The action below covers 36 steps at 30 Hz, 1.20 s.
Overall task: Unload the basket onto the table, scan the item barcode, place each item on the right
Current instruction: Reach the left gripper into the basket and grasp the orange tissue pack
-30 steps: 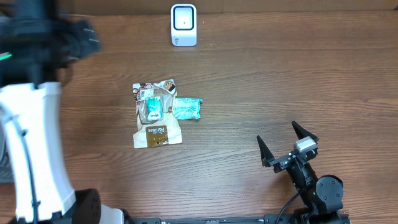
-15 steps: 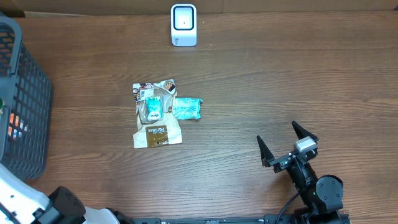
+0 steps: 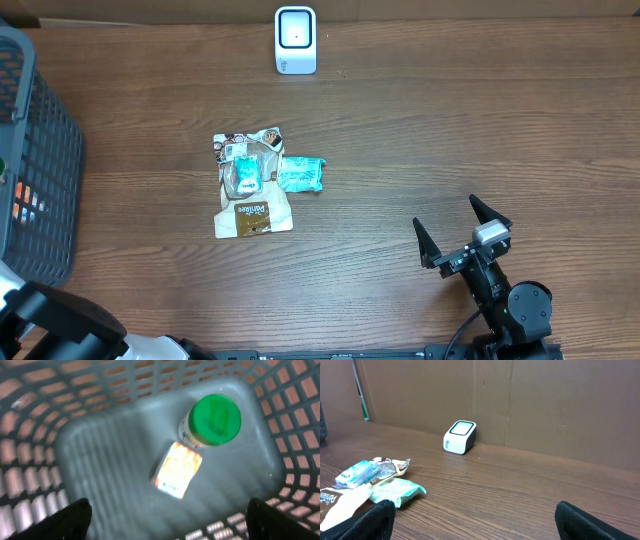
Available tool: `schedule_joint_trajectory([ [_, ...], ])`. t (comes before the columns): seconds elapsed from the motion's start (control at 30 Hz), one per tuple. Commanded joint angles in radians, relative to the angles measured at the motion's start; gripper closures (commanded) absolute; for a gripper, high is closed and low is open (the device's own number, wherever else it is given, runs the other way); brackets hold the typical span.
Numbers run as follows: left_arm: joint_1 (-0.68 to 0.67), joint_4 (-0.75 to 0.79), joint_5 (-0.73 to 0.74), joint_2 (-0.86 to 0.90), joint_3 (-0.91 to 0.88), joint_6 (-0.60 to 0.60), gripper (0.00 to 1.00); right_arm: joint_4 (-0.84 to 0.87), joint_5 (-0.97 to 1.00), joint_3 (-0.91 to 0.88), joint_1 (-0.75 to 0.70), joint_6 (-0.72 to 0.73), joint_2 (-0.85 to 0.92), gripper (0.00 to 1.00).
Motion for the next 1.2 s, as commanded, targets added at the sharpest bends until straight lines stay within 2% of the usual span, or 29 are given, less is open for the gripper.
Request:
schedule_joint_trajectory([
  [0.0,-0.001,0.055,0.042,0.056,-0.043,0.104,0.13,0.005,0.006,-0.011,-0.002,0.004,-0.009,0.0],
  [0.37,-0.001,0.083,0.043,0.284,-0.042,0.188,0.23,0.005,0.006,-0.011,-0.002,0.004,-0.009,0.0],
  [0.53,-0.006,0.13,0.098,0.337,-0.042,0.209,0.24,0.005,0.006,-0.011,-0.002,0.004,-0.009,0.0],
  [0.9,-0.031,0.195,0.095,0.418,-0.042,0.235,0.24,0.005,0.006,-0.011,-0.002,0.004,-0.009,0.0],
  [0.97,-0.035,0.194,0.099,0.435,-0.042,0.238,0.32,0.005,0.006,-0.011,-0.002,0.004,-0.009,0.0],
  [1.0,-0.035,0.194,0.103,0.437,-0.042,0.238,0.44,0.005,0.006,-0.011,-0.002,0.004,-0.009,0.0],
  [1.03,-0.035,0.193,0.107,0.437,-0.042,0.238,0.5,0.005,0.006,-0.011,-0.002,0.004,-0.009,0.0],
  [1.1,-0.035,0.19,0.107,0.434,-0.039,0.237,0.73,0.005,0.006,-0.011,-0.002,0.004,-0.009,0.0],
  [1.17,-0.035,0.171,0.107,0.431,-0.027,0.233,0.84,0.005,0.006,-0.011,-0.002,0.004,-0.009,0.0],
])
